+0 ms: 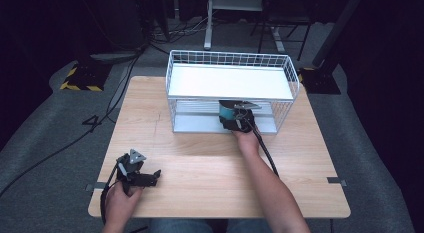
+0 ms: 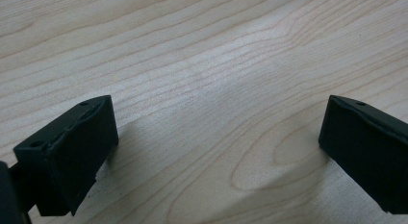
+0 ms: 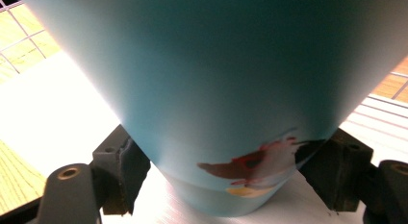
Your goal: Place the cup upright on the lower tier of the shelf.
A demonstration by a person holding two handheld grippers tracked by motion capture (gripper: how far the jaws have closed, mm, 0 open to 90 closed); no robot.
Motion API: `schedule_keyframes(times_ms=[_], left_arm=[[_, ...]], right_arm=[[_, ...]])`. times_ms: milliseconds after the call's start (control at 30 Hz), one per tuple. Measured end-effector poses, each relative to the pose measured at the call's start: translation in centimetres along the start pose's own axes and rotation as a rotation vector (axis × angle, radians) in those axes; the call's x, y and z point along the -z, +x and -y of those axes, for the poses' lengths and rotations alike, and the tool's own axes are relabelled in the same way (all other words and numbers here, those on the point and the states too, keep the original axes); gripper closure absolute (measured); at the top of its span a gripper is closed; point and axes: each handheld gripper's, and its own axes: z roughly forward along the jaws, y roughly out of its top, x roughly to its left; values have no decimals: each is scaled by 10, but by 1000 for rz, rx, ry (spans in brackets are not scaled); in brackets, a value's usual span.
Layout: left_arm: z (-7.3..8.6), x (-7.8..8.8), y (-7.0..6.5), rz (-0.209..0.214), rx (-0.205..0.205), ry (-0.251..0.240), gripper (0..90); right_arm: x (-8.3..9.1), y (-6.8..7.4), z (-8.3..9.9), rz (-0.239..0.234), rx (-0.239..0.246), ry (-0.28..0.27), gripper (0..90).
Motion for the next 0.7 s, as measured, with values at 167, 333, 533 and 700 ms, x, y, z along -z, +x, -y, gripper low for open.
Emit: schedule_keyframes(times_ms=[167,333,533,700], left_arm=[[0,0,0,0,0,0,5],[0,0,0,0,0,0,5],[0,0,0,0,-1,1,5],[0,0,0,0,0,0,5]], right_arm=[[0,0,0,3,4,2,251],[0,0,0,5,5,3,250],[0,-2,0,1,-3,7,171],[3,-4,0,25,-11,17,87]])
